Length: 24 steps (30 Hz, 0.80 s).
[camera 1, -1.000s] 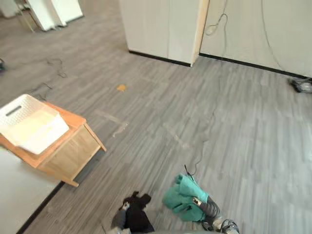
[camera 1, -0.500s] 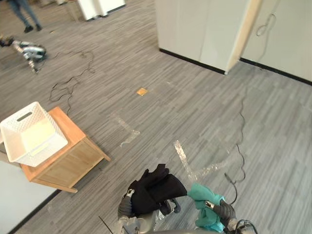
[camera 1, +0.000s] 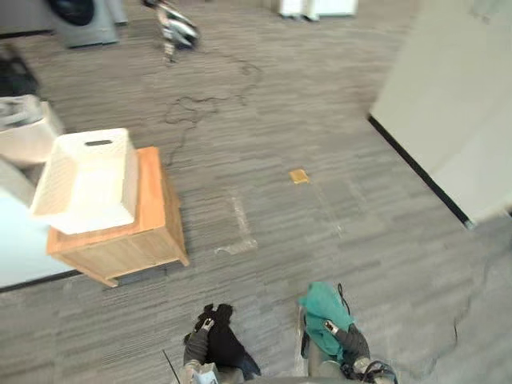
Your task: Tidy the bed and pick cloth on bed and put in laundry
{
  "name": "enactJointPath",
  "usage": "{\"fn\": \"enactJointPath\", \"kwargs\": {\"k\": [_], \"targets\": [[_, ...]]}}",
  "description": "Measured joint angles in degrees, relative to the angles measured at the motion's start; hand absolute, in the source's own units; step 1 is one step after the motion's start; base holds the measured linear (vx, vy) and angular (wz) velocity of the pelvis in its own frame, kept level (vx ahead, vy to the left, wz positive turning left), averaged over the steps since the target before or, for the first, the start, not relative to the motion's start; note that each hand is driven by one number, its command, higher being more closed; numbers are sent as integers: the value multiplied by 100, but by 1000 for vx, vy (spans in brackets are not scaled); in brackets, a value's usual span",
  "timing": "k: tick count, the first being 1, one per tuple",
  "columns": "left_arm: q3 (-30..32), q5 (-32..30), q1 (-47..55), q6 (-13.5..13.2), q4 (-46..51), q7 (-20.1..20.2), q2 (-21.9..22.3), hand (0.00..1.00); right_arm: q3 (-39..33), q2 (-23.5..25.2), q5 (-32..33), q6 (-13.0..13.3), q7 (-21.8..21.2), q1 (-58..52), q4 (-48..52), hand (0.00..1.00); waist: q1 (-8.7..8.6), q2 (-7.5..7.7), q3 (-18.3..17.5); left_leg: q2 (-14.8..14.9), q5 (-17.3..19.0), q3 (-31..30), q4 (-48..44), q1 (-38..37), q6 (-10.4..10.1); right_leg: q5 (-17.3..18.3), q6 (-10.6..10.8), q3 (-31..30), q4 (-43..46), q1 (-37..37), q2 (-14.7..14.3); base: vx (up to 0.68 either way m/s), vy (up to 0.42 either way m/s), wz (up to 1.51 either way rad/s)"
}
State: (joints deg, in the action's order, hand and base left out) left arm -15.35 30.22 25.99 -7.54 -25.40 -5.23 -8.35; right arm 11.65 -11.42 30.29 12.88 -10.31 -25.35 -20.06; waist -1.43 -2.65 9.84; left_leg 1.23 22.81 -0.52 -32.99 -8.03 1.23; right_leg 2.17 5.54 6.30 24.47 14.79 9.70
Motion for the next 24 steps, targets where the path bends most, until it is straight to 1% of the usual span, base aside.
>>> {"fn": "enactJointPath", "kwargs": {"k": [1,2,3,4,5,7,8,9,10,11,12,13,14,15,16,17,18,19,20,21,22,23,24], "targets": [[23,72,-11,-34,23,9,180,100,-62,-218,-7,10,99,67,12,100,-6,-329,25,502,-522,507,-1303,595,-252,113,-143,212,-168,-335,-167,360,-387,57],[20,65,2,-61,22,11,316,100,-129,-348,-14,8,178,131,-21,100,40,-545,46,834,-739,752,-2160,991,-343,208,-272,370,-407,-713,-285,369,-354,49],[14,56,10,-66,23,12,355,100,-198,-344,-14,9,208,165,-59,100,44,-562,50,871,-729,852,-2329,1143,-327,257,-306,442,-518,-898,-289,357,-329,46],[21,51,-36,-107,74,18,383,100,-298,-318,-14,39,275,257,-108,100,61,-534,62,864,-710,1041,-2401,1413,-300,337,-360,585,-785,-1260,-280,289,-320,46],[31,46,-55,-117,181,20,387,100,-405,-303,-16,100,279,272,-106,100,96,-487,75,860,-704,1305,-2227,1651,-295,408,-361,718,-1055,-1579,-291,262,-308,42],[66,43,-36,-122,325,20,404,100,-482,-285,-16,207,279,332,-98,100,112,-406,93,846,-703,1805,-1662,1842,-294,447,-382,832,-1331,-1872,-292,267,-242,27],[134,-10,19,-121,482,7,498,100,-610,-268,-16,241,281,356,-7,100,110,-311,92,646,-752,2343,-232,1936,-308,475,-382,968,-1635,-2139,-278,313,-207,29],[138,-33,47,-123,535,-11,537,100,-653,-264,-15,242,287,343,62,100,113,-298,88,539,-842,2486,453,1936,-365,492,-365,1013,-1721,-2209,-278,354,-165,32],[131,-144,78,-142,603,-69,604,100,-683,-268,-10,252,288,345,167,100,114,-295,86,378,-1260,2619,1763,1949,-470,546,-301,1075,-1891,-2386,-332,297,-103,17],[124,-178,100,-145,629,-126,619,100,-684,-269,-10,251,288,362,186,100,124,-302,90,393,-1396,2619,2088,2016,-535,588,-269,1092,-1946,-2459,-393,394,-87,13],[132,-195,119,-167,658,-184,620,100,-686,-284,-1,252,287,343,216,100,197,-302,89,505,-1547,2609,2395,2171,-598,732,-198,1109,-2018,-2627,-520,446,-40,2],[138,-197,112,-177,685,-248,616,100,-661,-288,4,251,287,335,219,100,266,-287,90,605,-1720,2594,2471,2228,-552,888,-127,1110,-2013,-2790,-580,483,-24,-2],[171,-209,87,-181,683,-266,602,100,-623,-274,9,250,287,346,221,100,323,-190,63,613,-2155,2588,2327,2211,-352,1091,-44,1096,-1939,-2886,-526,644,-3,-14],[251,-234,12,-178,687,-272,574,100,-597,-222,14,250,287,412,244,100,413,60,18,524,-2265,2680,1931,2272,-229,1371,80,1083,-1749,-2908,-273,557,-12,-17],[310,-310,1,-184,676,-272,537,100,-583,-189,28,250,293,451,265,100,391,221,-42,416,-2183,2748,1783,2184,-104,1459,279,1131,-1414,-2968,-99,803,-45,-5],[388,-414,-197,-163,515,-273,566,100,-612,-153,65,244,336,618,286,100,351,311,4,154,-2130,2705,1767,2022,635,1556,366,1170,652,-2168,467,576,-44,12],[395,-445,-210,-177,568,-266,501,100,-620,-96,64,247,358,688,288,100,347,397,24,34,-2075,2712,1817,1895,695,1330,262,1161,1492,-1826,731,565,-32,28],[406,-475,-234,-194,615,-253,408,100,-623,-17,56,246,390,711,285,100,341,510,81,-153,-1948,2640,1907,1657,678,864,-36,1142,2531,-1460,1073,548,-35,61],[406,-544,-257,-195,598,-276,344,100,-609,107,-3,245,397,673,278,100,218,549,163,-280,-1743,2361,1914,1277,734,952,-88,1076,3379,-1129,1163,563,-57,65],[423,-564,-253,-197,592,-284,334,100,-601,126,-14,248,400,676,279,100,219,533,199,-290,-1715,2283,1931,1167,739,980,-93,1071,3423,-1097,1130,674,-99,87],[424,-568,-241,-200,554,-349,304,100,-573,179,-39,255,408,624,281,100,195,469,254,-300,-1626,2077,2074,776,710,1141,-102,1064,3364,-921,979,541,-122,104],[423,-569,-233,-258,568,-375,256,100,-459,208,-68,336,421,483,319,100,128,397,260,-301,-1583,1743,2294,423,644,1295,-117,1088,2859,-617,749,517,-148,108],[423,-569,-236,-279,576,-375,243,100,-438,215,-74,355,419,471,341,100,105,381,270,-301,-1574,1656,2319,373,628,1307,-119,1083,2697,-540,702,486,-205,136]]}}
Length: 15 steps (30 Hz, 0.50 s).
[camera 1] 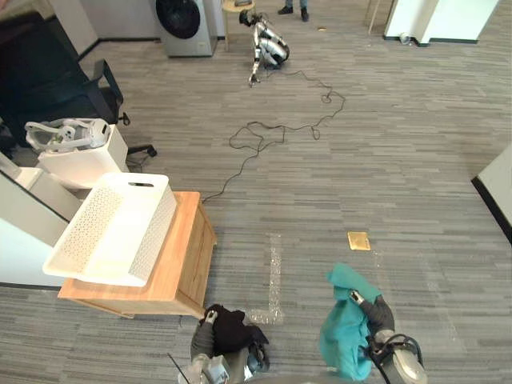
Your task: Tidy the bed and pick cloth on bed and put in laundry
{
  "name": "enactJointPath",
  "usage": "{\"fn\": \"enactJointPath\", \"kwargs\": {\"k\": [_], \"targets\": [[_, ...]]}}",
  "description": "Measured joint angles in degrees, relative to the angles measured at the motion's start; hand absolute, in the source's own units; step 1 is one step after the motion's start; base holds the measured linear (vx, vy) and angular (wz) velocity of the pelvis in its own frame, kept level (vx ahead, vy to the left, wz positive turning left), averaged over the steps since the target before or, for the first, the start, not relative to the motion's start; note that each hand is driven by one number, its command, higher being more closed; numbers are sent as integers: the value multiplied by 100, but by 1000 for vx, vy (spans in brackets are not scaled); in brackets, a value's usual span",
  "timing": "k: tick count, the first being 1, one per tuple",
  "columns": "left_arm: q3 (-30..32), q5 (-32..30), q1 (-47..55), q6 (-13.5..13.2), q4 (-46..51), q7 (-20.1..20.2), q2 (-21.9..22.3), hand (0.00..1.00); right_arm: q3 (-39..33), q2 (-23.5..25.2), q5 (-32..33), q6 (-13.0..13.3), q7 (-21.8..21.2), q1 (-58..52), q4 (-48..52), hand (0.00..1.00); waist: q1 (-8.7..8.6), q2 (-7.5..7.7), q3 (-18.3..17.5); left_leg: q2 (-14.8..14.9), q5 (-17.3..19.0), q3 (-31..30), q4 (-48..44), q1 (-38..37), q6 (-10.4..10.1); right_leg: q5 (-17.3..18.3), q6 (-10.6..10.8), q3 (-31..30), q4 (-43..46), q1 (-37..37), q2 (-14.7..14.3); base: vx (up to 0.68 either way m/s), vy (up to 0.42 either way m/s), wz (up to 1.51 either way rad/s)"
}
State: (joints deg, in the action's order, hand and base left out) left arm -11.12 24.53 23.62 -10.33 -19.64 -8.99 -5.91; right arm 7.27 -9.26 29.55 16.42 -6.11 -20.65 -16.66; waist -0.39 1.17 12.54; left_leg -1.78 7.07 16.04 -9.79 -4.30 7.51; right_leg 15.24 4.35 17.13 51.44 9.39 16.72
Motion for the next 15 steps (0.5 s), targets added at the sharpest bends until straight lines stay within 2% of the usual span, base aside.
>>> {"fn": "enactJointPath", "kwargs": {"k": [1,2,3,4,5,6,7,8,9,10,11,12,13,14,15], "targets": [[-1,2,-15,-44,47,-6,-48,100,47,39,-88,116,-26,-78,65,100,-54,-22,18,4,26,-368,105,-115,-46,-6,-6,-91,-873,298,-193,454,-263,136],[-18,2,-23,-73,82,-3,-107,100,45,68,-143,186,-29,-172,174,100,-97,-22,18,30,81,-709,143,-157,-137,-252,39,-431,-2173,505,-415,442,-287,155],[-33,1,-16,-101,82,6,-128,100,45,85,-156,262,-26,-207,210,100,-116,-9,10,38,125,-889,137,-167,-190,-513,115,-688,-2882,523,-516,415,-346,158],[-54,3,10,-142,80,7,-243,100,47,114,-158,416,-27,-270,273,100,-172,89,-28,24,264,-1228,85,-239,-309,-935,334,-1211,-3840,564,-600,367,-403,158],[-68,10,77,-192,81,7,-403,100,61,129,-157,567,-33,-312,310,100,-165,75,-2,26,541,-1535,-117,-325,-448,-1223,631,-1715,-4040,553,-627,356,-445,154],[-75,10,132,-241,85,10,-447,100,64,128,-156,599,-34,-330,363,100,-163,87,-9,53,737,-1699,-306,-382,-500,-1293,649,-1899,-4019,461,-674,352,-529,140],[-57,10,309,-328,168,1,-540,100,114,101,-156,651,-54,-364,483,100,-159,173,-132,72,1183,-1968,-759,-424,-626,-1218,413,-2054,-3681,337,-776,386,-603,110],[32,23,467,-378,161,-50,-570,100,258,-69,-160,728,-120,-277,497,100,-51,76,-188,216,1492,-2102,-1238,-534,-819,-1387,305,-2005,-3246,256,-911,398,-572,103],[38,86,457,-377,167,-111,-522,100,287,-146,-169,738,-146,-198,500,100,-33,-43,-173,364,1497,-2003,-1750,-371,-846,-1352,237,-1814,-3154,124,-965,420,-592,112],[32,251,424,-379,219,-134,-329,100,326,-371,-237,743,-191,-89,517,100,-61,-299,-111,717,1201,-1742,-3039,211,-1035,-1172,88,-1389,-3212,-227,-1039,311,-415,135],[69,358,333,-390,250,-107,-134,100,321,-519,-371,727,-209,6,517,100,-40,-449,-29,1172,751,-1250,-4022,695,-1094,-1115,-5,-1013,-3499,-687,-1060,329,-476,138],[77,359,318,-391,257,-99,-87,100,319,-538,-438,717,-208,36,497,100,-18,-485,-29,1335,758,-930,-4145,812,-1085,-1095,-54,-857,-3644,-905,-1033,233,-355,131],[110,347,329,-392,369,-86,-83,100,305,-514,-562,720,-214,119,483,100,-19,-447,-39,1510,791,-238,-4040,942,-1028,-1088,-137,-511,-3907,-1241,-896,211,-340,100],[151,344,328,-396,446,-71,-77,100,269,-499,-605,728,-238,178,479,100,-21,-433,-45,1537,815,45,-3906,1002,-988,-1078,-144,-367,-4005,-1359,-841,186,-301,119],[294,339,321,-408,653,-13,-33,100,192,-463,-683,744,-274,335,445,100,-9,-433,-47,1578,816,663,-3438,1121,-953,-1105,-121,-38,-4240,-1560,-777,189,-249,111]]}}
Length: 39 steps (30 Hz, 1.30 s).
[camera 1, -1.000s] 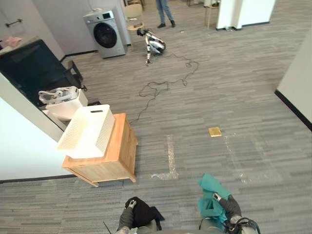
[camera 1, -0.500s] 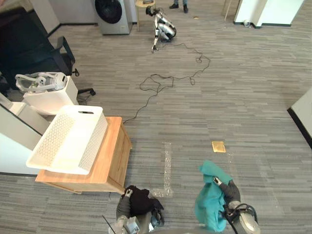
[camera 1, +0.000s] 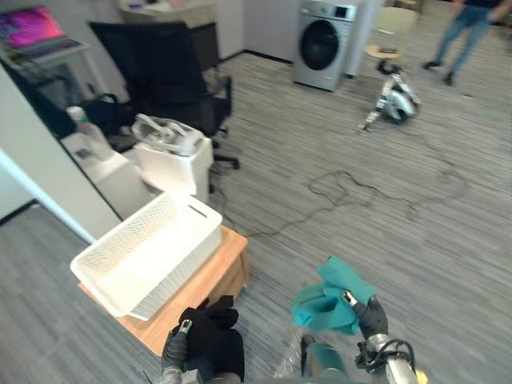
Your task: Tidy the bed and pick cloth on bed and put in laundry
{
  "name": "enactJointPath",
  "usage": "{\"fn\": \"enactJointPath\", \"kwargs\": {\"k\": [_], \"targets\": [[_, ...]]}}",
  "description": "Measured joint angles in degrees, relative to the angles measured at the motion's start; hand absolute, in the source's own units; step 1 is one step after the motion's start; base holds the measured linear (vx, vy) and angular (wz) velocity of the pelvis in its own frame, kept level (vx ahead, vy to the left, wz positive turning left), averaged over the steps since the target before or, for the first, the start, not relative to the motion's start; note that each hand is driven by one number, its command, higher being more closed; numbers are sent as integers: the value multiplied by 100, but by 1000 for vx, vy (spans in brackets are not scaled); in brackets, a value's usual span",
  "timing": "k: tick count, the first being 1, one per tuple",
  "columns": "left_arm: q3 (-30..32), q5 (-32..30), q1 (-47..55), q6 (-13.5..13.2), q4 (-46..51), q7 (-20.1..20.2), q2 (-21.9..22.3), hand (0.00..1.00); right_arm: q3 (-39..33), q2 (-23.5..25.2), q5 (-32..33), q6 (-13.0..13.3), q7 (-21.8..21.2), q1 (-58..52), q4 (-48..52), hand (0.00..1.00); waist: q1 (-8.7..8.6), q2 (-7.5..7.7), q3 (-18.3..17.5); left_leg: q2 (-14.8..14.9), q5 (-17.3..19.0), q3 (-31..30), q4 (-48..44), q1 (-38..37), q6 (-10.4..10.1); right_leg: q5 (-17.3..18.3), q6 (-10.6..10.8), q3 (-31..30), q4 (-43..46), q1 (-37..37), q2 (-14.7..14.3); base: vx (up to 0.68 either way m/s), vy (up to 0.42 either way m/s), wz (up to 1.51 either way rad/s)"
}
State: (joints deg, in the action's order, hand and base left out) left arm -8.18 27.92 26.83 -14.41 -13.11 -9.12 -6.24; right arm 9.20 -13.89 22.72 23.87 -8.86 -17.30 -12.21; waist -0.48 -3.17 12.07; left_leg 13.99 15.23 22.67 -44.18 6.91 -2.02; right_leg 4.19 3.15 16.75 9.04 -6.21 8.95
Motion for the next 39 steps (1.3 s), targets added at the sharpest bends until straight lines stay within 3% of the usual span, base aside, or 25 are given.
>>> {"fn": "enactJointPath", "kwargs": {"k": [2,3,5,6,8,10,12,13,14,16,17,18,19,21,22,24,26,28,31,35,39], "targets": [[112,-5,-37,-1,205,43,72,100,-109,6,-116,37,8,119,-17,100,-13,-18,-17,-9,-23,779,854,-76,38,-42,34,516,-246,-279,23,219,-208,117],[111,-24,-114,9,235,85,143,100,-213,-3,-187,42,65,133,-18,100,-12,-58,-58,-67,-156,1104,1423,-166,166,-39,54,865,-324,-424,-3,263,-147,125],[97,-124,-164,52,265,165,277,100,-327,-12,-211,43,211,201,-17,100,-11,-160,-157,-253,-720,1261,2393,-348,340,29,180,1234,-316,-496,-84,271,-97,114],[98,-164,-205,121,224,171,272,100,-388,81,-219,22,328,289,-76,100,32,-1,-262,-554,-862,1170,2915,-421,514,83,287,1402,-310,-514,53,255,-28,82],[100,-166,-135,240,237,289,244,100,-389,179,-314,27,525,406,-49,100,106,175,-427,-957,-1152,1008,3648,-628,617,51,345,1603,-222,-520,202,246,-2,72],[91,-174,-121,384,235,437,162,100,-394,250,-446,26,717,632,-49,100,150,339,-490,-1145,-1214,736,3941,-771,660,74,375,1667,170,-531,345,271,7,83],[68,-354,-119,531,231,732,60,100,-498,231,-622,31,1040,894,-17,100,140,371,-501,-1292,-1190,374,4088,-979,688,50,338,1660,1397,-329,641,280,16,104],[-24,-398,-136,566,237,832,-51,100,-653,228,-674,53,1218,991,8,100,98,372,-492,-1356,-1172,37,4189,-1149,714,-191,-60,1320,2569,84,888,210,9,95],[-93,-401,-188,580,231,890,-132,100,-724,224,-690,76,1291,1005,26,100,39,344,-482,-1357,-1155,-124,4210,-1192,739,72,-138,992,3013,311,902,153,-18,125],[-199,-403,-348,639,152,1006,-293,100,-1006,227,-737,95,1528,1031,224,100,-120,353,-475,-1340,-1131,-732,4198,-1251,772,912,-79,-76,3251,889,400,188,-97,155],[-221,-391,-386,656,88,1032,-333,100,-1128,245,-779,95,1642,1027,490,100,-186,335,-456,-1343,-1128,-1012,4209,-1312,766,1018,-52,-533,2893,1121,118,208,-101,139],[-249,-389,-407,663,51,1034,-347,100,-1175,243,-811,96,1660,1026,656,100,-217,330,-453,-1349,-1125,-1125,4219,-1336,754,1016,-49,-739,2639,1198,12,138,-81,119],[-290,-390,-453,675,-16,1041,-362,100,-1293,243,-889,92,1666,1024,976,100,-264,342,-453,-1393,-1100,-1312,4208,-1333,702,948,17,-1048,1970,1280,-128,101,-98,104],[-288,-392,-446,674,-21,1048,-435,100,-1405,243,-986,87,1646,1056,1344,100,-264,619,-526,-1635,-973,-1477,4154,-1356,579,216,35,-1285,983,1271,-62,98,-139,73],[-261,-389,-458,705,-107,1038,-509,100,-1420,214,-1014,68,1618,1136,1395,100,-191,787,-579,-1754,-828,-1481,4076,-1373,512,-32,246,-1369,724,1193,92,132,-190,15],[-251,-384,-456,774,-164,1038,-425,100,-1536,210,-1004,-9,1595,1341,1401,100,-175,657,-604,-1521,-604,-1287,3840,-1242,400,-157,208,-1297,298,1030,-91,118,-144,-5],[-234,-391,-525,798,-164,1047,-261,100,-1727,69,-1038,-282,1608,1569,1487,100,-205,504,-611,-1287,-489,-1018,3581,-1034,286,-399,203,-1180,-161,903,-207,110,-77,0],[-220,-391,-569,801,-167,1044,-202,100,-1787,-98,-1038,-579,1577,1603,1845,100,-185,477,-607,-1214,-456,-944,3520,-1080,236,-509,190,-1161,-350,733,-266,126,-29,2],[-163,-391,-726,801,-217,1044,-198,100,-1732,-332,-1063,-910,1226,1973,2641,100,-185,504,-606,-1202,-451,-823,3559,-1181,228,-660,200,-1185,-477,620,-282,72,30,-2],[-66,-391,-815,800,-237,1043,-226,100,-1385,-559,-1210,-1385,969,2784,2975,100,-159,555,-628,-1240,-455,-792,3613,-1184,233,-965,195,-1200,-748,544,-275,-16,93,-6],[-80,-399,-827,809,-342,1038,-239,100,-969,-586,-1211,-2042,940,3125,2976,100,13,655,-692,-1362,-493,-784,3665,-1163,289,-969,189,-1120,-842,528,-181,-54,57,3]]}}
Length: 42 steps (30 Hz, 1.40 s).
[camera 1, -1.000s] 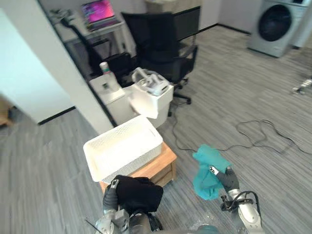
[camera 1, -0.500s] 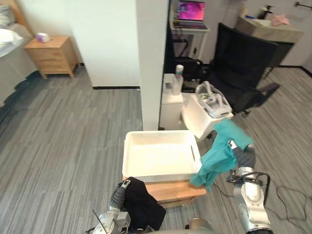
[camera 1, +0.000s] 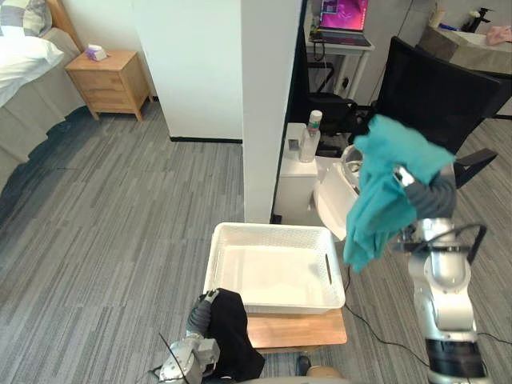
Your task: Tidy the bed and pick cloth on bed and put in laundry
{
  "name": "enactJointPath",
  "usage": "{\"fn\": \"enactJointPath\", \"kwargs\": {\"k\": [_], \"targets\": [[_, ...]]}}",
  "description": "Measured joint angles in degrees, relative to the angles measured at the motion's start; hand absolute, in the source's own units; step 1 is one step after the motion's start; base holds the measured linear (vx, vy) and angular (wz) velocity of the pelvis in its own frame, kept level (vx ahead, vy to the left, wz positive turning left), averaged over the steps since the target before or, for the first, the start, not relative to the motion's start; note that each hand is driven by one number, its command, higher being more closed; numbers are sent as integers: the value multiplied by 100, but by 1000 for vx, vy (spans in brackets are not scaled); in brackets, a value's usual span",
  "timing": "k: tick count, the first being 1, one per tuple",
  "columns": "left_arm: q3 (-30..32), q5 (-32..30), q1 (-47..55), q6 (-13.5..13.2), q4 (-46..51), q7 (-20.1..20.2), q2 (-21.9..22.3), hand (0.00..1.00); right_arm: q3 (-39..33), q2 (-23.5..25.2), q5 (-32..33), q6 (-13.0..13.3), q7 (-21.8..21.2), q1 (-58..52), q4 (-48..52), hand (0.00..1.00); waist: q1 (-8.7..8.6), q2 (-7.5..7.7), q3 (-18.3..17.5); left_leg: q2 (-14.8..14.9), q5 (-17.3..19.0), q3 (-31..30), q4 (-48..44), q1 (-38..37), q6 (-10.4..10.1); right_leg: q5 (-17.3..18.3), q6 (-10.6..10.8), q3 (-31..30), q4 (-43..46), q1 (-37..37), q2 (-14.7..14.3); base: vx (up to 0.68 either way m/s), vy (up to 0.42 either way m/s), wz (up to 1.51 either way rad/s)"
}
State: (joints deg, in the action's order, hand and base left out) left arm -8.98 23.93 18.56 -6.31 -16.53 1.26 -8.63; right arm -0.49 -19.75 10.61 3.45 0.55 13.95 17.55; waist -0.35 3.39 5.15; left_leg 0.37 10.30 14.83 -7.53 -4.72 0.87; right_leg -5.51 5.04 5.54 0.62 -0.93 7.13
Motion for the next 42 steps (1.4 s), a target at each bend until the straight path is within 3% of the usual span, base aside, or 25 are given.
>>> {"fn": "enactJointPath", "kwargs": {"k": [4,7,13,18,21,22,23,26,28,33,36,39,42], "targets": [[-3,2,12,113,-46,-9,20,100,378,-2,0,-598,-82,58,-112,100,42,-3,-1,-145,-189,-59,288,-17,85,0,0,226,-69,5,94,-58,26,15],[-2,-2,11,168,-51,-10,63,100,607,12,3,-774,-85,64,-291,100,126,-1,-2,-169,-248,-79,375,-22,70,0,0,291,-103,4,111,-46,2,5],[50,-7,11,344,17,-31,75,100,1137,318,-63,-1101,-176,113,-698,100,128,16,-14,-190,-500,-235,726,-114,47,-2,2,531,-180,-50,151,-27,-9,13],[46,-240,15,386,252,-43,152,100,1658,736,-307,-1532,-3,124,-2115,100,201,-1,-6,-199,-557,-322,757,-69,26,-5,2,598,-257,-74,158,-33,-9,9],[37,-336,14,386,476,-45,168,100,1668,843,-634,-1548,281,253,-3150,100,286,-143,110,-227,-582,-370,716,66,14,-29,-28,660,-287,0,192,-43,6,9],[45,-334,3,385,569,-48,165,100,1622,846,-737,-1522,342,410,-3452,100,283,-225,200,-231,-591,-370,689,143,9,-69,-78,675,-287,62,199,-93,35,8],[46,-333,-63,383,745,-68,154,100,1412,844,-803,-1478,483,744,-3882,0,276,-356,465,-248,-603,-364,651,261,18,-126,-70,683,-289,155,215,-100,39,2],[50,-309,-341,341,822,-138,157,100,928,783,-1114,-1173,687,1298,-4591,0,280,-515,834,-259,-684,-364,666,499,18,-221,-69,737,-327,340,256,-108,37,13],[39,-308,-453,308,828,-135,159,100,832,717,-1496,-950,697,1491,-4943,0,283,-546,984,-239,-710,-350,669,541,2,-269,-49,766,-406,341,240,-45,-15,9],[-32,-600,-406,-104,1564,-131,125,100,1061,529,-2642,-491,820,1411,-5466,0,282,-555,1029,-191,-752,-349,644,529,-4,-270,-50,785,-421,338,193,35,-35,1],[-14,-687,-410,-359,2494,-60,-12,100,1136,400,-3139,-219,1289,1029,-5453,0,280,-552,1019,-181,-740,-312,639,320,-24,-270,-49,826,-475,120,190,47,-16,7],[86,-670,-428,-539,2998,87,-185,100,1239,361,-3577,-41,1718,578,-5345,0,293,-502,945,-145,-677,-238,647,204,-106,-270,-50,813,-481,13,162,-18,0,-4],[312,-668,-473,-749,3201,292,-338,100,1273,358,-3951,131,2198,-65,-4879,0,282,-329,743,-118,-629,-89,708,195,-110,-269,-50,704,-579,-4,117,-75,-11,-20]]}}
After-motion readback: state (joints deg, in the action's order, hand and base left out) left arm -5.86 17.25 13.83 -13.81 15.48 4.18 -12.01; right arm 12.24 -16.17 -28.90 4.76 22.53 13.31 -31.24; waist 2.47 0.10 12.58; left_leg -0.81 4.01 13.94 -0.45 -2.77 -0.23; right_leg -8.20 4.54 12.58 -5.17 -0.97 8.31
